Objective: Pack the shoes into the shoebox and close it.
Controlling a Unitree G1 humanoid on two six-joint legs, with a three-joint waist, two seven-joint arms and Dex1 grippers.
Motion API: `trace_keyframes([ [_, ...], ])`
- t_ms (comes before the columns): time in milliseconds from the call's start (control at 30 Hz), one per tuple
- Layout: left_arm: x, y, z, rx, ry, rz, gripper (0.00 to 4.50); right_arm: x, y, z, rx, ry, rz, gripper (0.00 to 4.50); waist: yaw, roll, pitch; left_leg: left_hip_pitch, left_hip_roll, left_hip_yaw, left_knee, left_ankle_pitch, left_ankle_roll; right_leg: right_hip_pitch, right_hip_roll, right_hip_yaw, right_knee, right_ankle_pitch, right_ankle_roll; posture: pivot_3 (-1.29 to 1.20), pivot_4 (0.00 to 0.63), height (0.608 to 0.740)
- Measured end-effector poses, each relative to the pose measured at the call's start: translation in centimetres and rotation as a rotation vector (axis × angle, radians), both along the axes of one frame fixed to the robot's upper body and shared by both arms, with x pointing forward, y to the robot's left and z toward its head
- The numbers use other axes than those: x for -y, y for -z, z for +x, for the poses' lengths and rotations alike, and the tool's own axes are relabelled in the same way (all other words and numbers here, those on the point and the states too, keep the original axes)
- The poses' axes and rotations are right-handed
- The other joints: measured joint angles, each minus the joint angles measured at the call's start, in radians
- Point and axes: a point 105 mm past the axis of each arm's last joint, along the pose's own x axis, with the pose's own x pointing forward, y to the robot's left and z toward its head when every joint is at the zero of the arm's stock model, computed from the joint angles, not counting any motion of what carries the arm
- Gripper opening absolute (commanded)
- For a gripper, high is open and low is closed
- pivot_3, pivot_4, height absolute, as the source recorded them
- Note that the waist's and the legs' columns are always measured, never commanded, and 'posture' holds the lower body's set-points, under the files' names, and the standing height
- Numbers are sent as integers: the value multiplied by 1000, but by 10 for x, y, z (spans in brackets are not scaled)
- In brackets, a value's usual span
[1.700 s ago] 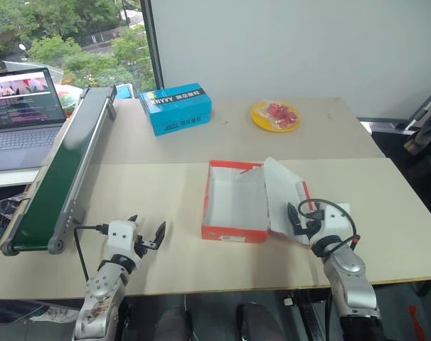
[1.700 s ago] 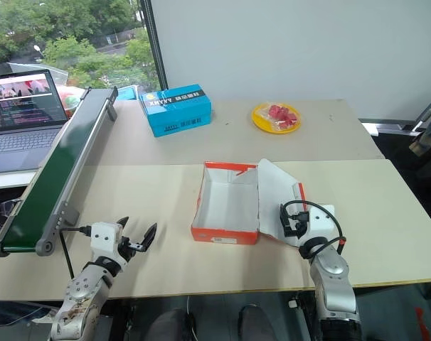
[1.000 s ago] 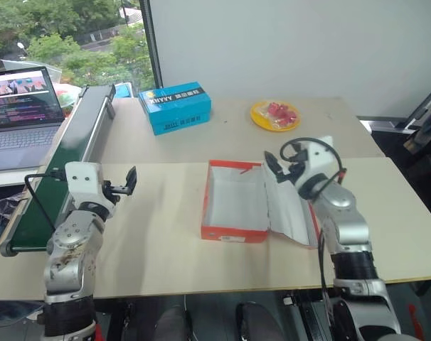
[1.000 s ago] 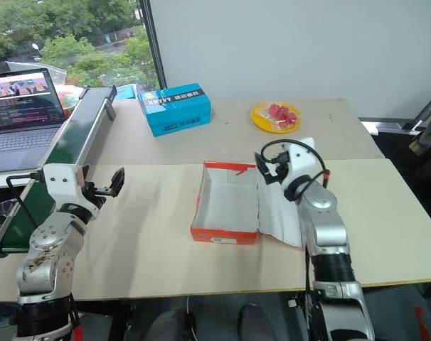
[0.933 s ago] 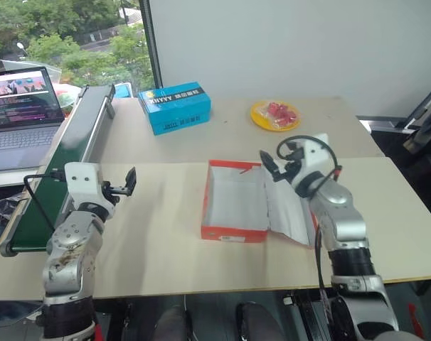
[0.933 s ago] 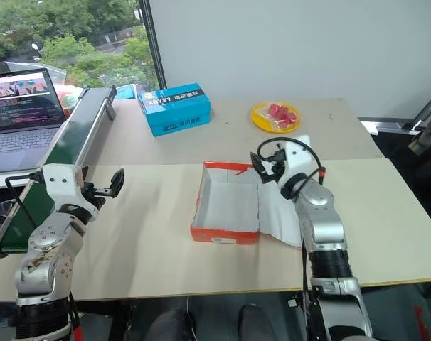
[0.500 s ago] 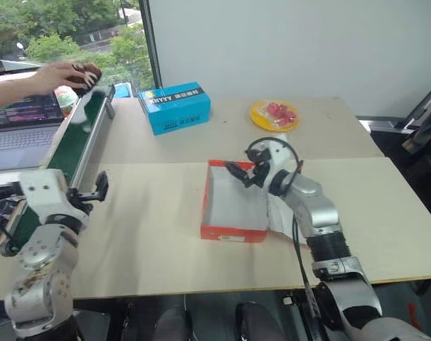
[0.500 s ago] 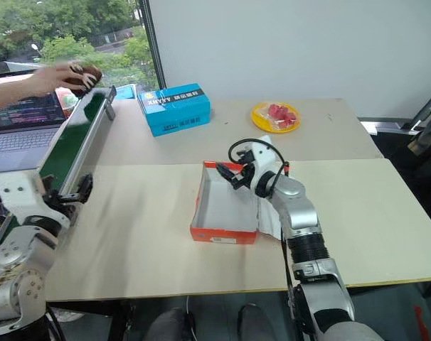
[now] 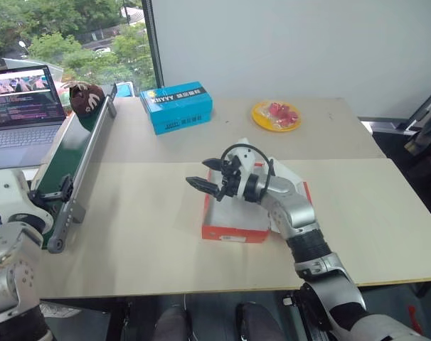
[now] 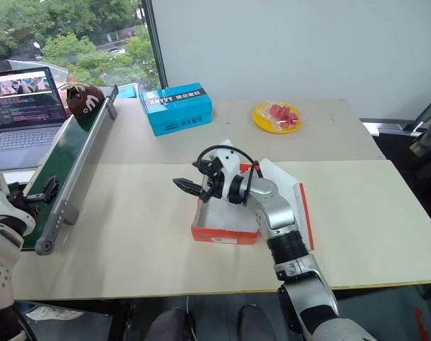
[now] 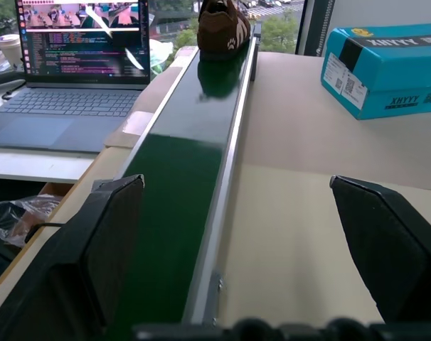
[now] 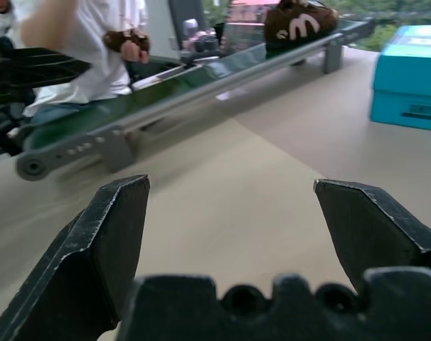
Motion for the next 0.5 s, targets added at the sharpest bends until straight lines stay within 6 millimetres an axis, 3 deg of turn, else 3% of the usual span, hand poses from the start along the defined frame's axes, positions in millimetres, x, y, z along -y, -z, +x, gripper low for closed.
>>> trace_keyframes([
  [200,-30,7,24,-5,56,30,4500,-8,-5,-15,6,-55,-16,4440,0,0,0,-1,0,1,0,0,0,-1,0,-1,0,0,-1,0,150,740],
  [500,-53,18,50,-36,109,29,4500,5,2,-20,-11,0,-41,4440,2,-3,0,-11,0,7,1,2,-3,-11,0,-3,1,2,-2,0,150,740],
])
